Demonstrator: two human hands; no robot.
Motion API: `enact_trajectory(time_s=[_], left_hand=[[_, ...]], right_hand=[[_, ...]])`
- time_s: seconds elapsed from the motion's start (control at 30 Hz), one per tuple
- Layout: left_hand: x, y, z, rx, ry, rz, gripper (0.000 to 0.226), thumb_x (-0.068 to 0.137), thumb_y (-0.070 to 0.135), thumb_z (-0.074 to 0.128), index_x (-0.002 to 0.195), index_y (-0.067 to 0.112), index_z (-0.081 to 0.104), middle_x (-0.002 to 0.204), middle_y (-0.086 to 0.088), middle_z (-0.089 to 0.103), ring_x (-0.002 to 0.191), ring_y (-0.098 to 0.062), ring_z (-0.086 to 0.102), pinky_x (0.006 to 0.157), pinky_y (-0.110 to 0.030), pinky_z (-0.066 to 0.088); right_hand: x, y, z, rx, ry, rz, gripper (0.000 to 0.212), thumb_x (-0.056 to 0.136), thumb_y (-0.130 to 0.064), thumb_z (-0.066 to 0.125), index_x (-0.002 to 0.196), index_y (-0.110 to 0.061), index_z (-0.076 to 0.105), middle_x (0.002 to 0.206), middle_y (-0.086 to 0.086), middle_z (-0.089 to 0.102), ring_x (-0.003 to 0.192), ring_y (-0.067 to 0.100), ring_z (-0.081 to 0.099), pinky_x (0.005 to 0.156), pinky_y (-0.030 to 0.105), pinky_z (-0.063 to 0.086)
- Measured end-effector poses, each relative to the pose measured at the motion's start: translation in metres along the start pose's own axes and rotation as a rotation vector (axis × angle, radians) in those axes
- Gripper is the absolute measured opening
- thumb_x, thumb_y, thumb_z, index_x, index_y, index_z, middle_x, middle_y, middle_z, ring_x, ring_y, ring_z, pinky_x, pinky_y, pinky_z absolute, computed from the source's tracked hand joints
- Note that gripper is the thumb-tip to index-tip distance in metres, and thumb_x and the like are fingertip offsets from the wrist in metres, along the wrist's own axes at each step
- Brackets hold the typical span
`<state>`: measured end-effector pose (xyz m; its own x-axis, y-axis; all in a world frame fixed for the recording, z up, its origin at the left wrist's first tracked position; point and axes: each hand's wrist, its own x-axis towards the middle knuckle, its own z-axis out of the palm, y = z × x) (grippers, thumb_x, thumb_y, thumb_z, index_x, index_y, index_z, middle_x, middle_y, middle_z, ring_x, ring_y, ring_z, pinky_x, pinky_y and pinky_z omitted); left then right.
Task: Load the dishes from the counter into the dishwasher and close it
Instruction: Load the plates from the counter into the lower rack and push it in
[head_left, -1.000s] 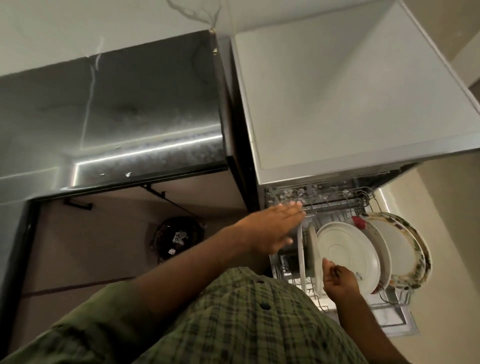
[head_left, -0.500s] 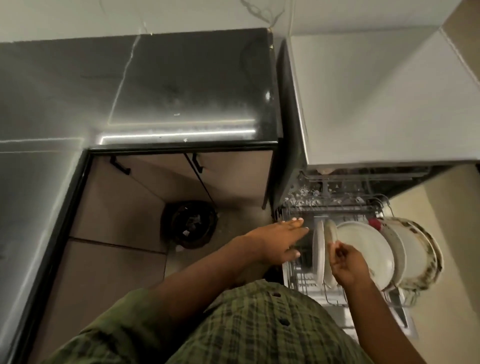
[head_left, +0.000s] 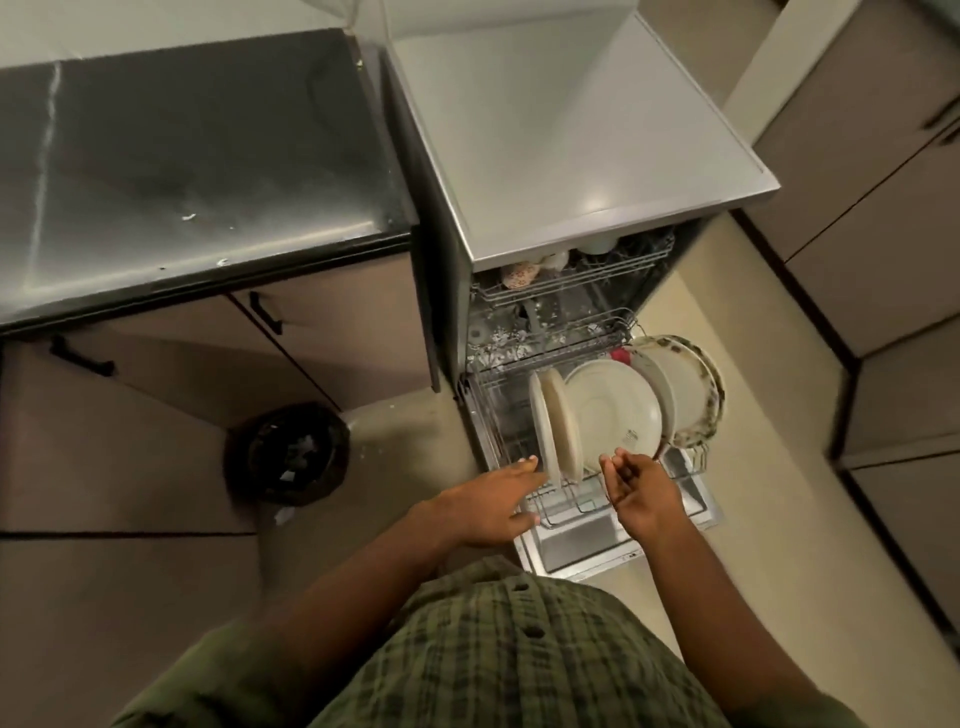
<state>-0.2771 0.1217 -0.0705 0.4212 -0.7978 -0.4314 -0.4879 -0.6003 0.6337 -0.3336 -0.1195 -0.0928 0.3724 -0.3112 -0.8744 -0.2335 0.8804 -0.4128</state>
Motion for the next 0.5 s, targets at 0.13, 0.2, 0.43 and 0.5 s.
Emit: enact_trajectory(time_s=[0.13,0.2,0.43,0.5], left_hand=[[0.015,0.023,0.033,-0.039,-0.042,-0.026,0.069,0.105,0.039,0.056,0.164,0.018,0.027,0.173,-0.006,0.017,0.159,-0.016,0.014,0.125,-0.029,0.015],[0.029,0.038,0.052,-0.069,-0.066,-0.068,0.067,0.105,0.039,0.057,0.163,0.019,0.03,0.172,-0.005,0.02,0.158,-0.017,0.019,0.123,-0.029,0.022],[0.089,0.122,0.116,-0.151,-0.034,-0.266,0.062,0.106,0.04,0.055,0.159,0.014,0.037,0.165,-0.008,0.038,0.151,-0.025,0.035,0.122,-0.033,0.028],[0.1,0.148,0.134,-0.167,-0.007,-0.29,0.061,0.106,0.041,0.054,0.158,0.013,0.039,0.163,-0.008,0.041,0.15,-0.025,0.037,0.122,-0.036,0.03]], right_hand=[[0.002,-0.013,-0.043,0.007,0.017,0.021,0.012,0.102,-0.009,0.058,0.097,-0.001,0.064,0.083,0.007,0.062,0.081,0.021,0.07,0.056,0.024,0.062],[0.005,-0.024,-0.07,0.002,0.015,0.032,0.013,0.103,-0.01,0.057,0.098,-0.001,0.064,0.083,0.008,0.061,0.084,0.02,0.067,0.055,0.024,0.061],[0.014,-0.092,-0.162,-0.102,0.002,0.083,0.014,0.104,-0.008,0.055,0.099,0.001,0.064,0.084,0.01,0.064,0.078,0.021,0.072,0.059,0.025,0.063],[0.017,-0.113,-0.179,-0.108,-0.035,0.093,0.013,0.104,-0.008,0.055,0.101,0.001,0.064,0.083,0.009,0.064,0.077,0.019,0.074,0.057,0.024,0.062]])
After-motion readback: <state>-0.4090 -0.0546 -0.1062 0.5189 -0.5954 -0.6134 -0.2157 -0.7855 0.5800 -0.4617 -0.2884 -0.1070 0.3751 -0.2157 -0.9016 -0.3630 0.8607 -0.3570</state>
